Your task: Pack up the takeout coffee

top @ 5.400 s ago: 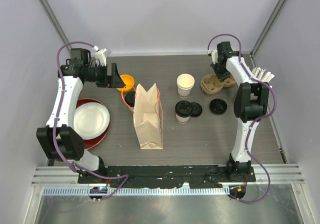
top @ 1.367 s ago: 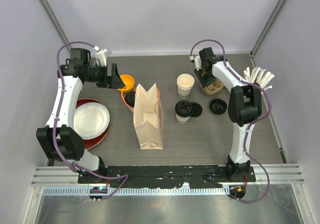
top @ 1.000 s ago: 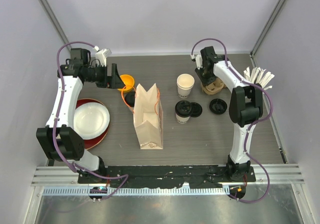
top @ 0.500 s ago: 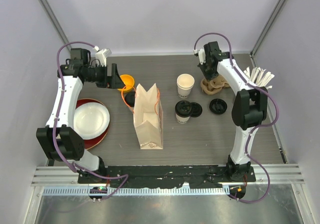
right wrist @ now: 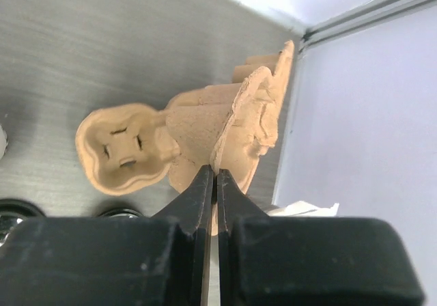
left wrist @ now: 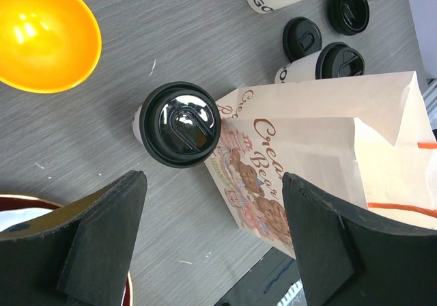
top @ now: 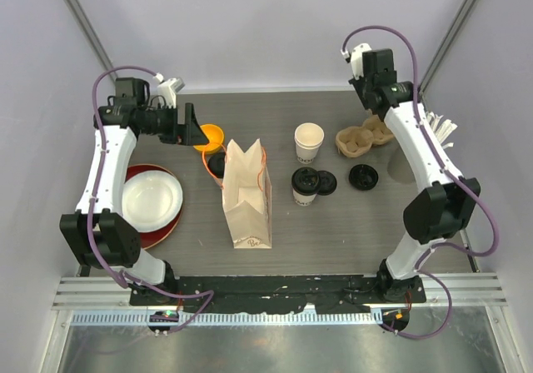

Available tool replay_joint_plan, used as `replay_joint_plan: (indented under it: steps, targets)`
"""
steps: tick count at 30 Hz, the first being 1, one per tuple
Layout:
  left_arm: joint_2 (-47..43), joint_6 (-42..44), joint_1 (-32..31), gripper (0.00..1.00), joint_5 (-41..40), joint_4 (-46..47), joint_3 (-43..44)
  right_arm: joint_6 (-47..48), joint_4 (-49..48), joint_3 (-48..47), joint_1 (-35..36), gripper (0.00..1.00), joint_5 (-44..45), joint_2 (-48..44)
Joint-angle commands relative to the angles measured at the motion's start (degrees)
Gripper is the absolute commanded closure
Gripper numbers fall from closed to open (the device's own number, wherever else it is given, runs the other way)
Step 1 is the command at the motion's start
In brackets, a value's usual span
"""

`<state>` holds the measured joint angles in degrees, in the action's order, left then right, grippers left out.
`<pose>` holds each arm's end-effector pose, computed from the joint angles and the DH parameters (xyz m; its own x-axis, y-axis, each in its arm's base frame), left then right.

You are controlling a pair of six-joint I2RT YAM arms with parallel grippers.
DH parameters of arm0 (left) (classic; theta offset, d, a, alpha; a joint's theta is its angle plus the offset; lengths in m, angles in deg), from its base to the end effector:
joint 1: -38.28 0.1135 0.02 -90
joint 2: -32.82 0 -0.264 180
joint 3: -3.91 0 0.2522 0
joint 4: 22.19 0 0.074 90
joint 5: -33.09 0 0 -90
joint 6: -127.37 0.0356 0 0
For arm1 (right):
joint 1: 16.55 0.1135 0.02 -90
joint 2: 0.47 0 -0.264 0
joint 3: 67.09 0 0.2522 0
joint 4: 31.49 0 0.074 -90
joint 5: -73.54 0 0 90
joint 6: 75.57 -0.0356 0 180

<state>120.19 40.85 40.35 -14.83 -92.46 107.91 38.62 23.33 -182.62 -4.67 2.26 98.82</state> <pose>0.3097 -0.0127 0.3685 -0.7808 0.0169 -0.6245 0.4184 0.7564 -0.5027 0.3830 0.0689 0.3774 -0.5774 -0.5180 -0.6311 -0.2039 0.8399 -0.5029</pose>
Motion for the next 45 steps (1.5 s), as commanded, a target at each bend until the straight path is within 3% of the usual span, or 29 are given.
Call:
replay_joint_plan:
  steps: [1, 8, 12, 16, 21, 23, 25, 27, 28, 32, 36, 39, 44, 45]
  targets:
    - [-2.5, 0.3, 0.4, 0.15, 0.2, -0.5, 3.1, 3.1, -7.2, -1.6, 0.9, 0.99, 2.8, -7.1]
    - [-3.3, 0.0, 0.4, 0.16, -0.9, -3.9, 6.8, 5.8, -12.0, -3.0, 7.6, 0.99, -6.9, -16.1]
    - [-4.5, -0.1, 0.4, 0.16, -0.2, -5.9, 9.4, 5.6, -9.8, -8.9, 17.7, 0.99, -14.8, -17.6]
    - [-5.9, -0.4, 0.5, 0.16, 1.1, -7.7, 11.0, 1.9, -6.3, -15.5, 22.2, 0.99, -28.1, -17.5]
    - [-6.2, -5.2, 0.6, 0.16, 2.6, -9.0, 16.3, 3.6, -7.6, -16.1, 30.1, 0.99, -32.4, -19.0]
    - [-5.6, -9.3, 0.5, 0.14, 4.8, -9.0, 22.2, 5.9, -9.0, -15.0, 35.0, 0.99, -29.8, -19.2]
    - [-5.3, -13.0, 0.5, 0.07, 6.7, -6.9, 25.5, 9.6, -12.4, -12.9, 37.9, 0.99, -26.8, -20.2]
    - [-5.3, -21.7, 0.5, 0.05, 8.0, -1.6, 27.6, 14.0, -16.2, -8.1, 41.7, 0.99, -23.2, -21.1]
    - [-5.2, -25.1, 0.5, 0.00, 9.6, 0.3, 27.8, 15.7, -18.8, -7.0, 43.2, 0.99, -18.2, -21.1]
    - [-3.9, -38.5, 0.5, 0.00, 12.0, 5.4, 32.5, 28.3, -23.9, -1.2, 53.0, 0.99, -3.1, -19.6]
    - [-4.1, -41.4, 0.8, 0.19, 9.3, 6.1, 34.7, 38.0, -31.3, 2.5, 57.0, 0.99, 5.8, -17.3]
    - [-3.6, -41.7, 0.8, 0.26, 8.4, 6.2, 32.4, 44.7, -37.0, 5.7, 59.1, 0.99, 8.8, -16.1]
    - [-2.0, -41.3, 0.8, 0.29, 6.1, 5.0, 30.1, 61.4, -49.3, 12.8, 62.2, 0.99, 18.0, -13.2]
    - [-1.7, -40.8, 0.9, 0.36, 4.4, 4.4, 30.5, 63.3, -52.5, 13.5, 62.8, 0.99, 19.0, -12.8]
